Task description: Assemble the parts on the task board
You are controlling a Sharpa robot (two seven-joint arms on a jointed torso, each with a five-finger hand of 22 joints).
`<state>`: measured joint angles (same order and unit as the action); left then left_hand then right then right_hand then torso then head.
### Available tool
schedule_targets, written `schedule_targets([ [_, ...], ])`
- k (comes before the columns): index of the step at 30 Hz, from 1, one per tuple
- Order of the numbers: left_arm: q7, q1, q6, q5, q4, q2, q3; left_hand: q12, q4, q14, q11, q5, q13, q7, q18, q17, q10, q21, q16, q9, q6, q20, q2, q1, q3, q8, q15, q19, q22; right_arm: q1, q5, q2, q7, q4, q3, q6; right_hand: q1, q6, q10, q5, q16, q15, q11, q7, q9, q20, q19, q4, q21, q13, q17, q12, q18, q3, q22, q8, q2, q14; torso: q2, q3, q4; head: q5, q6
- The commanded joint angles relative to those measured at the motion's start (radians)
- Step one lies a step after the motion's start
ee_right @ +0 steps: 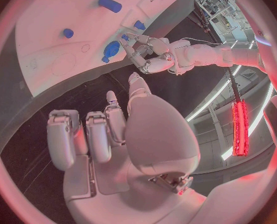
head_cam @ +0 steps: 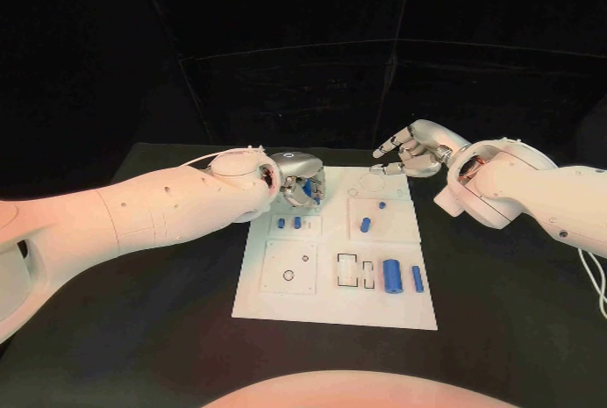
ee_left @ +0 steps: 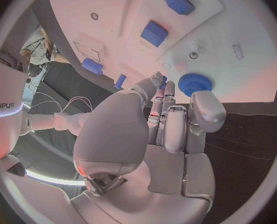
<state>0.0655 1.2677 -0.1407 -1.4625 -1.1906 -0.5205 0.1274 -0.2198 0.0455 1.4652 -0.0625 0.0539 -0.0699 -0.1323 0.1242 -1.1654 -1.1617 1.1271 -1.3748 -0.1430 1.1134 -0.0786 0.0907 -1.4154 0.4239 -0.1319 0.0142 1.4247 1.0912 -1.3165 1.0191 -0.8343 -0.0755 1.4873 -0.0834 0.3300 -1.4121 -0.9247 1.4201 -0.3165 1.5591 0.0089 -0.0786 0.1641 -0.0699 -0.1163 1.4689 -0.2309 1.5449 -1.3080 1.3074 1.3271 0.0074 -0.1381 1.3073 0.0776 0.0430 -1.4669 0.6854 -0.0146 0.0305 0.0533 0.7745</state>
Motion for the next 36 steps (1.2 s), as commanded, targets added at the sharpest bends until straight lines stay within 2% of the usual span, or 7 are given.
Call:
schedule_targets([
  [1,0.029,0.001,-0.032,0.041,-0.023,-0.018,-0.005,0.007,-0.001,0.034,-0.004,-0.002,0.001,-0.002,-0.018,0.003,-0.010,0.004,-0.006,0.002,0.009,-0.002,0.006,0.002,0.010,0.008,0.004,0.006,0.003,-0.002,-0.002,0.001,0.010,-0.001,0.001,0.000,0.002,0.006,-0.004,-0.007,-0.004,-0.006,0.001,0.001,-0.001,0.006,0.073,0.001,-0.005,-0.063,0.243,-0.002,0.005,-0.006,0.218,0.004,-0.011,-0.098,0.000,0.0014,0.0011,0.002,0.001],
  [4,0.026,0.001,-0.029,0.050,-0.045,-0.043,-0.008,0.009,0.000,0.034,-0.004,-0.002,0.001,-0.002,-0.018,0.004,-0.012,0.004,-0.006,0.002,0.011,-0.002,0.007,0.005,0.012,0.008,0.004,0.006,0.004,-0.002,-0.002,0.000,0.010,-0.001,0.001,-0.001,0.002,0.006,-0.004,-0.007,-0.004,-0.006,0.001,0.001,-0.001,0.006,0.073,0.001,-0.005,-0.063,0.243,-0.002,0.005,-0.006,0.218,0.004,-0.011,-0.098,0.000,0.0000,0.0004,0.004,0.001],
  [11,0.009,0.001,0.002,0.074,-0.076,-0.108,-0.010,0.013,0.002,0.033,-0.003,-0.002,0.001,-0.002,-0.019,0.006,-0.017,0.006,-0.006,0.004,0.014,-0.002,0.010,0.010,0.014,0.009,0.004,0.006,0.007,-0.002,-0.002,-0.001,0.010,-0.003,0.001,-0.002,0.002,0.006,-0.004,-0.007,-0.004,-0.006,0.001,0.001,-0.001,0.006,0.073,0.001,-0.005,-0.063,0.243,-0.002,0.005,-0.006,0.218,0.004,-0.011,-0.098,0.000,-0.0002,-0.0003,0.006,-0.001],
  [16,0.007,0.000,0.026,0.087,-0.079,-0.133,-0.010,0.018,0.004,0.033,-0.004,-0.002,0.001,-0.002,-0.019,0.008,-0.018,0.008,-0.005,0.005,0.015,-0.002,0.014,0.015,0.015,0.011,0.004,0.006,0.009,-0.002,-0.002,0.000,0.011,-0.005,0.001,-0.002,0.002,0.006,-0.004,-0.007,-0.004,-0.006,0.001,0.001,-0.001,0.006,0.073,0.001,-0.005,-0.063,0.243,-0.002,0.005,-0.006,0.218,0.004,-0.011,-0.098,0.001,-0.0007,-0.0021,0.013,-0.002],
  [19,0.008,-0.001,0.034,0.090,-0.072,-0.137,-0.009,0.021,0.005,0.032,-0.004,-0.002,0.002,-0.002,-0.019,0.010,-0.018,0.008,-0.005,0.006,0.015,-0.002,0.017,0.018,0.016,0.013,0.004,0.006,0.010,-0.002,-0.002,0.001,0.011,-0.005,0.001,-0.003,0.001,0.006,-0.004,-0.007,-0.004,-0.006,0.001,0.001,-0.001,0.006,0.073,0.001,-0.005,-0.063,0.243,-0.003,0.005,-0.006,0.218,0.005,-0.012,-0.098,0.001,0.0004,-0.0024,0.013,-0.003],
  [27,0.008,-0.003,0.040,0.093,-0.047,-0.133,-0.009,0.022,0.005,0.032,-0.004,-0.002,0.002,-0.002,-0.019,0.010,-0.018,0.007,-0.005,0.006,0.015,-0.002,0.017,0.018,0.017,0.013,0.004,0.005,0.009,-0.002,-0.002,0.002,0.011,-0.005,0.001,-0.003,0.001,0.006,-0.004,-0.007,-0.004,-0.006,0.001,0.001,-0.001,0.006,0.073,0.001,-0.005,-0.063,0.243,-0.003,0.005,-0.006,0.218,0.005,-0.012,-0.098,0.001,-0.0002,-0.0061,0.015,-0.002],
  [36,0.004,-0.004,0.052,0.093,-0.030,-0.124,-0.009,0.022,0.005,0.032,-0.004,-0.002,0.002,-0.002,-0.019,0.010,-0.018,0.007,-0.005,0.006,0.015,-0.002,0.017,0.018,0.017,0.013,0.004,0.005,0.009,-0.002,-0.002,0.003,0.010,-0.005,0.001,-0.003,0.001,0.006,-0.004,-0.007,-0.004,-0.006,0.001,0.001,-0.001,0.006,0.073,0.001,-0.005,-0.063,0.243,-0.003,0.005,-0.006,0.218,0.005,-0.012,-0.098,0.002,-0.0013,-0.0020,0.013,-0.002],
])
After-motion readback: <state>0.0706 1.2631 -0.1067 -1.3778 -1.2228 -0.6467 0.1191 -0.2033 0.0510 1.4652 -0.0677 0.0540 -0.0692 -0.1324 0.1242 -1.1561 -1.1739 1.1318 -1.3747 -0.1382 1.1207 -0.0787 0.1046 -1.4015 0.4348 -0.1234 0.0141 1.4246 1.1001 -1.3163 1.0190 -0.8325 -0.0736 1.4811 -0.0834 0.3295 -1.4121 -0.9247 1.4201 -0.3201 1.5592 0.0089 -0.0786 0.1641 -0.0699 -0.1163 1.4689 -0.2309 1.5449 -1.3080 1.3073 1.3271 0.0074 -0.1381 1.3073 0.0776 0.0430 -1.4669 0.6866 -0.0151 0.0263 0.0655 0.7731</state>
